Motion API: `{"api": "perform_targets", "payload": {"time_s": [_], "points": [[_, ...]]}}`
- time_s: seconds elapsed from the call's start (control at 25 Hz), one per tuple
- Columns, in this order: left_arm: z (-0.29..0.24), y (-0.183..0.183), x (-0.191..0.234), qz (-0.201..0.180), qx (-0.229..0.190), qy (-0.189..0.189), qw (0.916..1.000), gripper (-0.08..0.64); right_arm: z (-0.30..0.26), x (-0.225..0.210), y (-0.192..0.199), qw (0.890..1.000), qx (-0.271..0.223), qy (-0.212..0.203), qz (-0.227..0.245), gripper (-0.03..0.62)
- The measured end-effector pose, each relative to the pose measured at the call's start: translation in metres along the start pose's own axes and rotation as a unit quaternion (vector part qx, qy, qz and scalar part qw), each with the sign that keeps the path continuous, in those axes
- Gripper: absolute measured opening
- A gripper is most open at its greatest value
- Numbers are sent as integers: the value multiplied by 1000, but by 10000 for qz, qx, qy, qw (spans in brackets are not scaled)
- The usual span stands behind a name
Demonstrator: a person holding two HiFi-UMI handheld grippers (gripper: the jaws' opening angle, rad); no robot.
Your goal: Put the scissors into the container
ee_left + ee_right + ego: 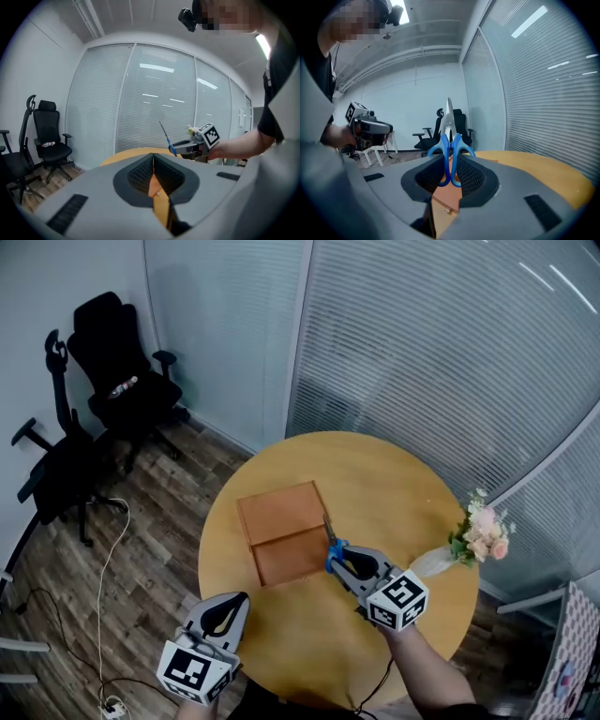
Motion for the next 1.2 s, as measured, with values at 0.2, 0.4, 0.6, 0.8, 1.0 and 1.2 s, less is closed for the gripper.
{"api": "perform_targets", "payload": {"time_s": [0.2,0.4,0.6,0.8,1.0,1.2], "points": [[-6,25,9,188,154,-117,9996,14,-44,-21,38,9967,693,-288,306,95],[0,42,20,402,297,-220,9985,14,-79,-23,75,9855,1524,-463,588,95],[1,44,24,467,284,-183,9983,14,-105,-24,97,9605,2343,-738,1311,95],[9,46,26,427,321,-210,9983,14,-125,-22,109,9159,3199,-1147,2138,95],[16,53,24,511,351,-264,9977,14,-142,-25,121,8893,3699,-1332,2336,95],[24,57,24,568,356,-327,9972,14,-151,-25,135,8679,4114,-1340,2438,95]]}}
Point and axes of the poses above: the fingertips, and each gripper's own axes: z backward along the fingers, x to its left, y out of its underside, the point moved 10 cm from there along z, backward along the fingers, and after that the axes turned 4 degrees about -x, right-handed, at the moved point
